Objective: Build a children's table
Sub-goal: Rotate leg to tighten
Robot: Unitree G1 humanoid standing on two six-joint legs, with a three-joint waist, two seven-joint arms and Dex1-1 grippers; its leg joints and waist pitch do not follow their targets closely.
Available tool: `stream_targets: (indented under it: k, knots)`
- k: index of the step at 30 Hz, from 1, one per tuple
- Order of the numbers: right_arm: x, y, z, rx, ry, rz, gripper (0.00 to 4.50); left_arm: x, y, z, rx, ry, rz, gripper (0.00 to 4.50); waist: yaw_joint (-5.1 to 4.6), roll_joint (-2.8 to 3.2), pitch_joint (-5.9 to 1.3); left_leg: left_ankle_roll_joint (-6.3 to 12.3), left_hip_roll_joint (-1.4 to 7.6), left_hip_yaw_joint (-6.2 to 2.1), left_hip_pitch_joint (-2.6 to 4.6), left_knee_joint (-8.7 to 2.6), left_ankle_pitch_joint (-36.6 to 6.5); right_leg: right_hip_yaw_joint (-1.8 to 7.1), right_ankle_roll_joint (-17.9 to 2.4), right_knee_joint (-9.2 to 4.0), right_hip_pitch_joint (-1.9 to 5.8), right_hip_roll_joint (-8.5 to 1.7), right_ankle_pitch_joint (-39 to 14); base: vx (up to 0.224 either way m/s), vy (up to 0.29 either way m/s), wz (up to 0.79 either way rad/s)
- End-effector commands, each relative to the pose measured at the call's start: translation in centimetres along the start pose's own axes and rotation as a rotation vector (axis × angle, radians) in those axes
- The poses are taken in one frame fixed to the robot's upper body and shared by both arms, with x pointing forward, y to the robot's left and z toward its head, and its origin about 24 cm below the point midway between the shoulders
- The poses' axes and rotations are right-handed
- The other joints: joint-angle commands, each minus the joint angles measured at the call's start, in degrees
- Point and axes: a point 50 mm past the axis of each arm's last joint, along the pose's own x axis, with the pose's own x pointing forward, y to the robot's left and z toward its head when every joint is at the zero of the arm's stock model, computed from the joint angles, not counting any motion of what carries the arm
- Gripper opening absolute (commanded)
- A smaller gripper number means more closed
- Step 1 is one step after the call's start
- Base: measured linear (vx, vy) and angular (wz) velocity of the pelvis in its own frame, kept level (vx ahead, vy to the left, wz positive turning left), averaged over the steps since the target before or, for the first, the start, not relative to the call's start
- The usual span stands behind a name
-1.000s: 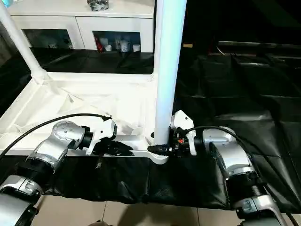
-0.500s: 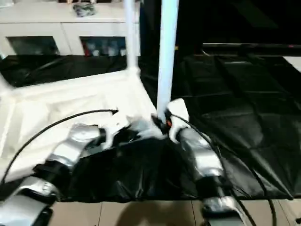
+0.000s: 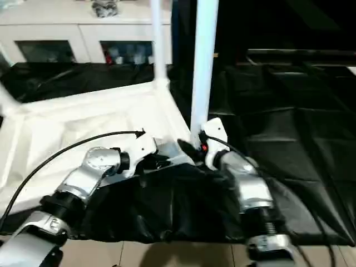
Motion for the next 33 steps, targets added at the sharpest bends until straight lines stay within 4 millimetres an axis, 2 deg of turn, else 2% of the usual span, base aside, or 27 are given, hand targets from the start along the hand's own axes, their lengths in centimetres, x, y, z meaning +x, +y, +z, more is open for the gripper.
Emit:
stream_targets:
  k: [1,3,8,12,14,15,19,24,29,33]
  knots:
    - [0.4,1.1,-1.7,0.038,0.066,0.081,3.81,0.2,-0.1,1.7,0.060,-0.088,-0.040,0.00,-0.04,-0.56,-2.70,3.51,1.42,-0.12,-0.29,-3.29,-10.26,2.23,-13.44,-4.29,2.57,-3.21,-6.29,0.000,0.000,0.00]
    - [-0.4,0.5,-1.8,0.017,0.081,0.117,3.81,-0.5,0.2,1.6,0.059,-0.087,-0.051,0.00,-0.03,-0.74,-2.70,3.34,1.49,-0.17,-0.19,-3.34,-10.66,2.06,-13.51,-4.26,2.62,-3.21,-7.29,0.000,0.000,0.00]
    - [-1.2,-0.2,-1.2,0.045,0.038,0.169,3.81,-1.5,0.6,1.3,0.058,-0.078,-0.076,0.00,0.21,-0.68,-2.78,3.79,1.55,-0.07,-0.15,-3.20,-9.95,2.05,-14.30,-4.02,2.69,-3.19,-5.93,0.000,0.000,0.00]
    - [-1.6,-0.3,-0.4,0.063,-0.016,0.219,3.35,-2.1,0.9,1.0,0.059,-0.072,-0.086,0.00,0.52,-0.75,-3.15,4.92,1.48,0.00,-0.45,-2.77,-6.56,1.97,-15.28,-3.31,2.84,-3.07,-0.23,0.000,0.000,0.00]
    - [-1.7,-0.2,-0.3,0.062,-0.028,0.241,3.22,-2.3,0.9,0.9,0.057,-0.068,-0.091,0.00,0.60,-0.72,-3.15,5.39,1.48,0.05,-0.51,-2.65,-6.25,1.89,-15.53,-3.22,2.77,-3.07,0.52,0.000,0.000,0.00]
    - [-1.7,-0.2,-0.3,0.062,-0.029,0.244,3.03,-2.3,0.9,0.8,0.057,-0.068,-0.092,0.00,0.61,-0.74,-3.15,5.59,1.48,0.08,-0.54,-2.60,-6.46,1.87,-15.65,-3.22,2.73,-3.06,0.39,0.000,0.000,0.00]
    - [-1.8,0.1,-0.3,0.060,-0.034,0.280,2.75,-2.5,0.8,0.6,0.052,-0.065,-0.100,0.00,0.71,-0.76,-3.05,5.15,1.57,0.07,-0.52,-2.67,-7.13,1.85,-15.52,-3.30,2.61,-3.10,-1.76,0.000,0.000,0.00]
    - [-1.9,0.7,-0.8,0.020,0.008,0.346,2.63,-3.0,0.9,0.2,0.048,-0.050,-0.115,0.00,0.77,-0.83,-2.98,4.75,1.61,0.06,-0.44,-2.68,-7.27,1.86,-15.49,-3.27,2.53,-3.07,-2.30,0.000,0.000,0.00]
    - [-1.9,0.8,-1.1,0.001,0.022,0.357,2.62,-3.2,0.9,0.0,0.050,-0.039,-0.119,0.00,0.89,-0.94,-2.98,4.96,1.53,0.09,-0.54,-2.57,-6.81,1.91,-15.48,-3.19,2.60,-3.10,-1.63,0.000,0.000,0.00]
    - [-1.6,1.0,-1.2,0.003,0.015,0.342,2.62,-3.3,1.2,-0.1,0.045,-0.035,-0.093,0.00,0.83,-0.96,-2.89,4.61,1.54,0.09,-0.51,-2.62,-7.54,1.91,-15.26,-3.29,2.53,-3.09,-2.99,0.000,0.000,0.00]
